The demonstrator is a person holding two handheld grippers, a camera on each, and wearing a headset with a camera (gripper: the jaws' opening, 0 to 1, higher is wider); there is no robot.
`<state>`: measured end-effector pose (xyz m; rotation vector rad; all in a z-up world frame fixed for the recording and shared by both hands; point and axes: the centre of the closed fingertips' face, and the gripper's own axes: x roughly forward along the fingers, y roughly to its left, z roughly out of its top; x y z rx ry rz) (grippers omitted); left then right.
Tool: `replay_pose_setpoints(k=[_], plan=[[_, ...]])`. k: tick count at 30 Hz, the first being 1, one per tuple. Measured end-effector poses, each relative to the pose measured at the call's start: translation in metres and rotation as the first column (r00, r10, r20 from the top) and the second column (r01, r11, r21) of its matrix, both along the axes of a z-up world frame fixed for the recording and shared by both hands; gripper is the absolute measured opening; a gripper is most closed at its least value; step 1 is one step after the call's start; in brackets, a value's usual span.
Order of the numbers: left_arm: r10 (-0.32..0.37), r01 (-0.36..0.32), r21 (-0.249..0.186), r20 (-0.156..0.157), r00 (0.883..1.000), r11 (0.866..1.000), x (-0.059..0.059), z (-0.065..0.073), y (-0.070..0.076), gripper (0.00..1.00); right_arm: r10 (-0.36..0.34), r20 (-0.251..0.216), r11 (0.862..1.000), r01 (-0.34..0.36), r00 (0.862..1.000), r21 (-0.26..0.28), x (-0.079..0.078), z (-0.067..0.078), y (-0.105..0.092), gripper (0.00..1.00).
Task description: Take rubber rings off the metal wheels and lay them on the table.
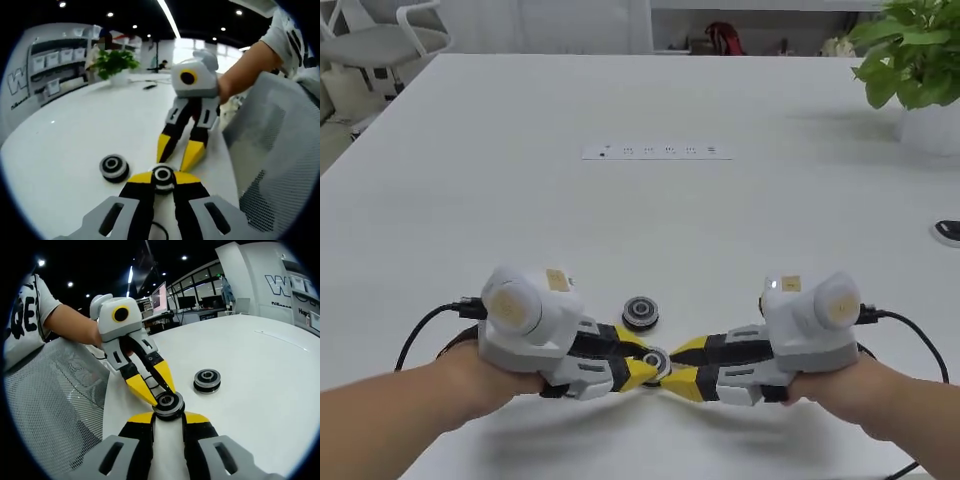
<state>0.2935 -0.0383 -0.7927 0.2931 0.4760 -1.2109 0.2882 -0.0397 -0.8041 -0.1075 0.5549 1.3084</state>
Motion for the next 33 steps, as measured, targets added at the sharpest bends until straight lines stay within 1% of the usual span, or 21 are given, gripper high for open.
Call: replay_pose_setpoints(k=[5,7,8,11,13,16,23,30,32,33], plan=[[-0.008,0.007,0.004,0.021,1.0,1.0,0.0009,-0.0003,0.001,0.14,0.004,0.008,1.0,-0.004,1.0,-0.005,0.0002,-0.0007,-0.0003,0.19],[-0.006,0.006,-0.001,0.02,1.0,1.0,0.0008,-0.0003,0.0013,0.14,0.005,0.01,1.0,-0.005,1.0,-0.008,0.0004,-0.0011,-0.0007,0.18],[-0.006,0.006,-0.001,0.021,1.0,1.0,0.0007,-0.0003,0.0013,0.14,0.005,0.018,1.0,-0.004,1.0,-0.019,0.0015,-0.0026,-0.0022,0.17],[-0.011,0.011,-0.005,0.032,0.999,1.0,0.0007,-0.0006,0.0015,0.13,-0.002,0.016,1.0,0.002,1.0,-0.029,0.0025,-0.005,-0.0052,0.12],[-0.01,0.011,-0.007,0.039,0.999,1.0,0.0005,-0.0006,0.0015,0.13,-0.017,0.016,1.0,0.017,1.0,-0.026,0.0058,-0.0051,-0.0075,0.12],[-0.009,0.009,-0.01,0.044,0.999,1.0,0.0008,-0.0009,0.0015,0.13,-0.014,0.012,1.0,0.014,1.0,-0.022,0.0055,-0.0043,-0.0071,0.12],[0.001,0.0,-0.021,0.039,0.999,1.0,0.0006,-0.0005,0.0016,0.13,0.014,0.016,0.999,-0.013,1.0,-0.029,0.003,-0.0058,-0.0027,0.12],[0.008,-0.007,-0.032,0.028,1.0,0.999,0.0006,-0.0006,0.0016,0.13,0.015,0.014,1.0,-0.015,1.0,-0.024,0.002,-0.0057,-0.0032,0.11],[0.01,-0.009,-0.036,0.025,1.0,0.999,0.0006,-0.0007,0.0019,0.13,0.012,0.021,0.999,-0.012,1.0,-0.031,0.0028,-0.0063,-0.0048,0.05],[0.009,-0.008,-0.039,0.023,1.0,0.999,0.0003,-0.0006,0.0019,0.13,0.001,0.011,1.0,-0.001,1.0,-0.022,0.0042,-0.0055,-0.0056,0.02]])
